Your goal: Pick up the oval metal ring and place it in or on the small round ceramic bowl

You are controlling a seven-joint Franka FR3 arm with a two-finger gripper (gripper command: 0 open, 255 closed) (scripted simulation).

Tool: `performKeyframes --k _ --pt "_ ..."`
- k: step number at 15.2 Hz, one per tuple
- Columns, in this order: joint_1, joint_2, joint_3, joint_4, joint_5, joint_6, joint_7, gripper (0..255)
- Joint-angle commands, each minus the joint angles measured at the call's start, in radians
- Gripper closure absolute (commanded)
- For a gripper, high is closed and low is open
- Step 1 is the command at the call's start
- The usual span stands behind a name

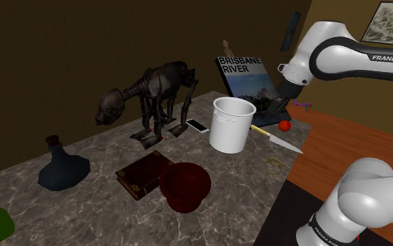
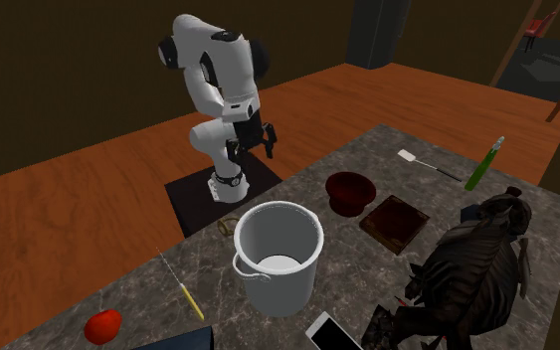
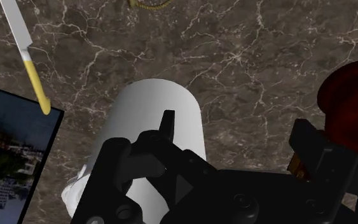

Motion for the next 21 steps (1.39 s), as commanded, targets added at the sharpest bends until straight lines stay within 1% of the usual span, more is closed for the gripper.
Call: performKeyframes --k 1,6,11,14,18,21 --pt "-0.012 -0.022 -0.011 -0.070 -0.021 0.042 -0.018 0" --pt "-0.059 -0.037 -0.062 -0.212 -0.090 0.153 -0.079 0" --pt "-0.121 -0.012 -0.124 -0.333 -0.174 0.287 -0.144 0" --pt "-0.167 0.031 -0.167 -0.392 -0.231 0.383 -0.186 0" --pt "-0.231 0.123 -0.223 -0.448 -0.310 0.526 -0.237 0" --pt "-0.232 0.178 -0.234 -0.463 -0.320 0.595 -0.235 0"
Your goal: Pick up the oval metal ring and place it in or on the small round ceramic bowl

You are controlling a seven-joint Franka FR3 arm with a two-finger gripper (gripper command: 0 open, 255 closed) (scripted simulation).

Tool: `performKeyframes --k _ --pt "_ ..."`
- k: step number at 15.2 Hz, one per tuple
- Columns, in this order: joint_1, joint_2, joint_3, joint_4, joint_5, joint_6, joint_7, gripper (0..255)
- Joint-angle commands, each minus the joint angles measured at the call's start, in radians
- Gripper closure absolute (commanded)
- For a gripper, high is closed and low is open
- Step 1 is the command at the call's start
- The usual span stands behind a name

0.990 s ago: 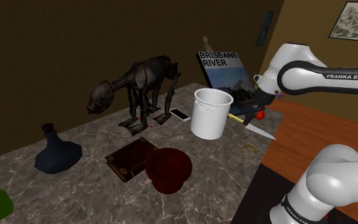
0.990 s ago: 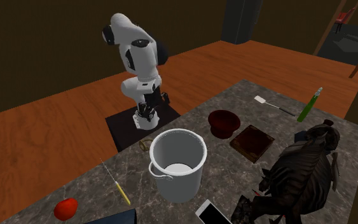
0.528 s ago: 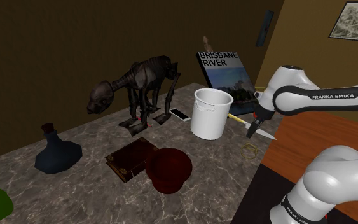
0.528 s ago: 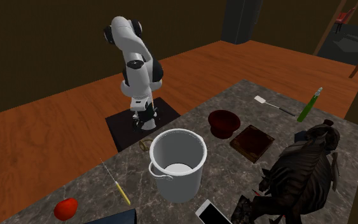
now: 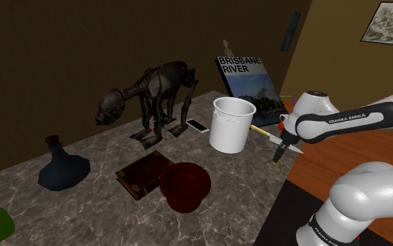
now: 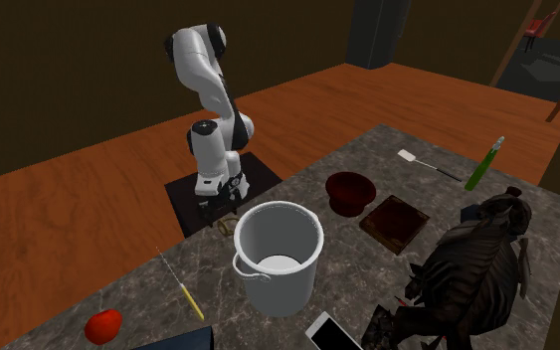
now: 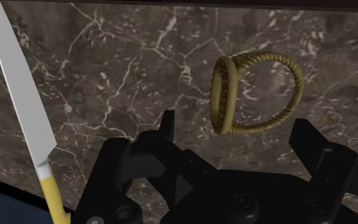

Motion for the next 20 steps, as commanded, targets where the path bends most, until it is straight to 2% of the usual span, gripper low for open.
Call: performKeyframes --k 1,5,12,13,20 --pt "-0.003 0.037 -0.009 -0.009 -0.009 0.048 -0.001 0" --pt "-0.002 0.113 -0.021 -0.022 -0.020 0.135 0.002 0" --pt "-0.002 0.112 -0.021 -0.022 -0.020 0.135 0.002 0" --pt "-0.002 0.112 -0.021 -0.022 -0.020 0.135 0.002 255" --pt "-0.002 0.113 -0.021 -0.022 -0.020 0.135 0.002 255"
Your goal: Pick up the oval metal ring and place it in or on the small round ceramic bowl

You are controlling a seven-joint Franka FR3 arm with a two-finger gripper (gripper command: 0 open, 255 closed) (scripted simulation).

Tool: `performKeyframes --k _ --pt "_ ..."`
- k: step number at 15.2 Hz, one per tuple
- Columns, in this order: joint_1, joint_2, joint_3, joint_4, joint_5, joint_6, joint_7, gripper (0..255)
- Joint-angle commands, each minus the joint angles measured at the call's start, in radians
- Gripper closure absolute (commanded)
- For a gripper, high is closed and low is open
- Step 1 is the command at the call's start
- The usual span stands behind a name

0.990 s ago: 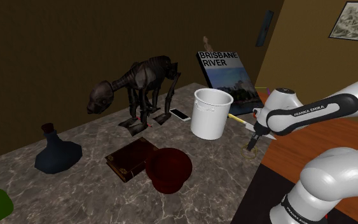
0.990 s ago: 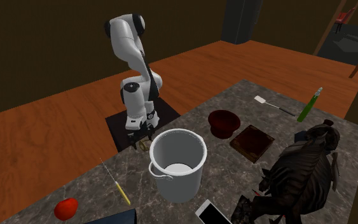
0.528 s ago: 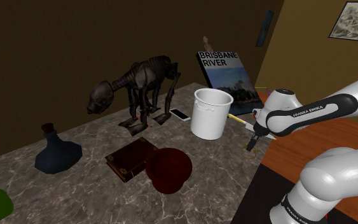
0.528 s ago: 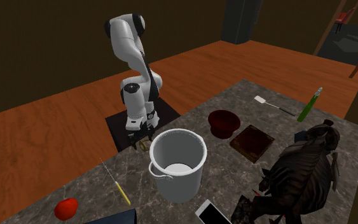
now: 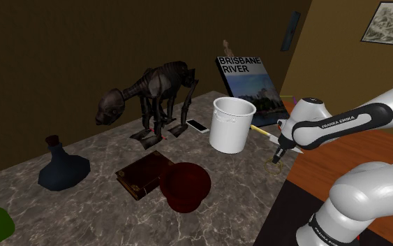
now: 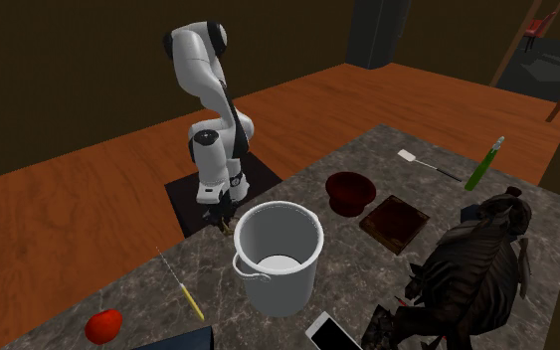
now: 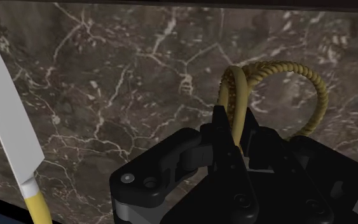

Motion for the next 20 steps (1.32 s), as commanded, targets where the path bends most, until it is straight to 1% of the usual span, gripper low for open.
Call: performKeyframes --k 1,2,11,20 --pt "0.000 0.000 0.000 0.000 0.000 0.000 0.000 255" --pt "0.000 0.000 0.000 -0.001 0.000 0.000 0.000 255" --pt "0.009 -0.145 0.029 0.056 0.033 -0.201 -0.006 255" --pt "0.021 -0.237 0.058 0.137 0.066 -0.371 -0.011 255"
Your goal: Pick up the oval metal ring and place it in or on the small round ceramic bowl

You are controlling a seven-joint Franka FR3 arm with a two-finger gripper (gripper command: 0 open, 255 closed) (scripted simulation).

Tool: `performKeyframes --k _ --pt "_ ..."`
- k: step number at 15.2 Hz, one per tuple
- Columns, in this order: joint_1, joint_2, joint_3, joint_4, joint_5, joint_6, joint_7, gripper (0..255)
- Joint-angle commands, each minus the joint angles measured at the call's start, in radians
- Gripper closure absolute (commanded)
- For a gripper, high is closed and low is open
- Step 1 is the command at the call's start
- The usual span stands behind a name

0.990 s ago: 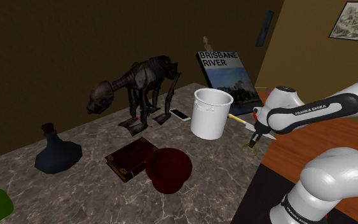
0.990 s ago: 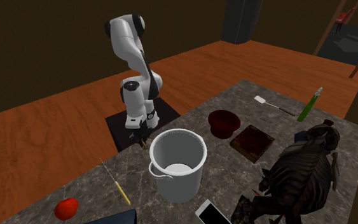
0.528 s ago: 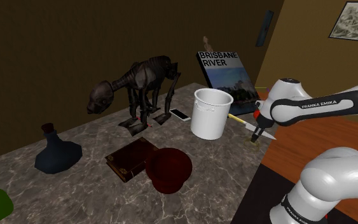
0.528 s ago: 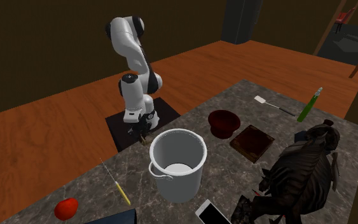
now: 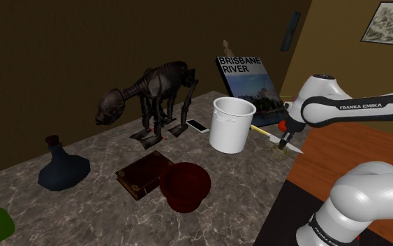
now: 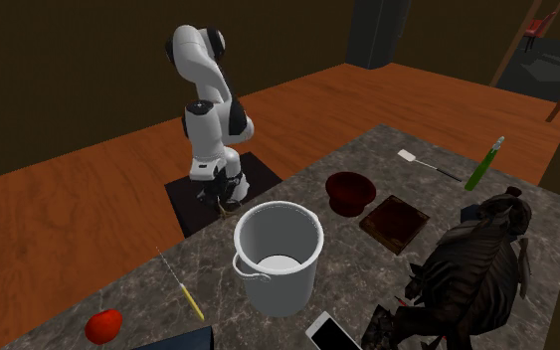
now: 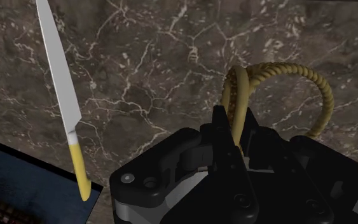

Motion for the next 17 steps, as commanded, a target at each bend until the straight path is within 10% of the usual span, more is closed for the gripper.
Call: performKeyframes --k 1,17 --pt "0.003 -0.017 0.007 0.020 0.007 -0.038 -0.001 255" --pt "0.052 -0.074 0.095 0.165 0.082 -0.243 0.048 255"
